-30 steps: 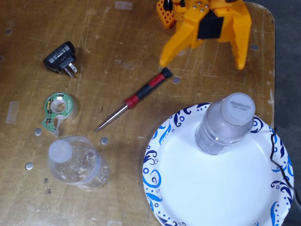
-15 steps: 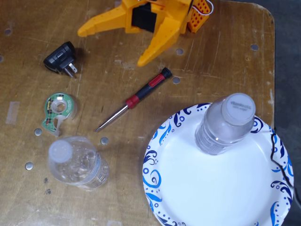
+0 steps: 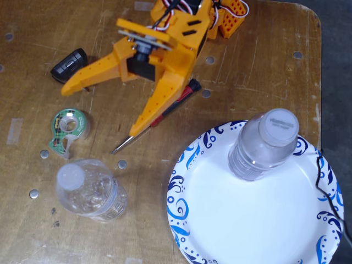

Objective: Move the bottles to the plate

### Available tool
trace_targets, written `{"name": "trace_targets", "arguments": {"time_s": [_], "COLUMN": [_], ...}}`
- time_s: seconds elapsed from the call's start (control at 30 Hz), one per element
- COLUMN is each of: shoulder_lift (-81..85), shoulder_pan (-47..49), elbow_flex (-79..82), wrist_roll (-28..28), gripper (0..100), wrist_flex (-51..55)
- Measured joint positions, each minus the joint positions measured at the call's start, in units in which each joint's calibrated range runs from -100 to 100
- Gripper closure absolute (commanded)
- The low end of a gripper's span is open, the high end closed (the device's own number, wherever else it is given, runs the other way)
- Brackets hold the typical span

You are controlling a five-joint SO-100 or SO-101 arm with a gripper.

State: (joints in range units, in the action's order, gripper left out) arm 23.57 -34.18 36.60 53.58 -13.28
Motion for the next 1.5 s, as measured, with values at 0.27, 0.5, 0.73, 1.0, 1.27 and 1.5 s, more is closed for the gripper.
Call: {"name": "trace_targets", "arguments": {"time_s": [0.27,0.5,0.73,1.0,1.27,1.5], "shoulder_lift": [-14.85,-24.75,-31.12,-34.48,-37.92,-39.18], "shoulder_pan": [-2.1,-2.83,-3.56,-2.92,-2.92,-3.28], "elbow_flex": [-11.96,-20.14,-25.0,-29.59,-33.45,-34.17], "wrist_roll": [0.0,0.0,0.1,0.1,2.55,3.13], "gripper": [58,58,58,59,59,78], "wrist_flex": [0.0,0.0,0.0,0.0,0.0,0.0]}}
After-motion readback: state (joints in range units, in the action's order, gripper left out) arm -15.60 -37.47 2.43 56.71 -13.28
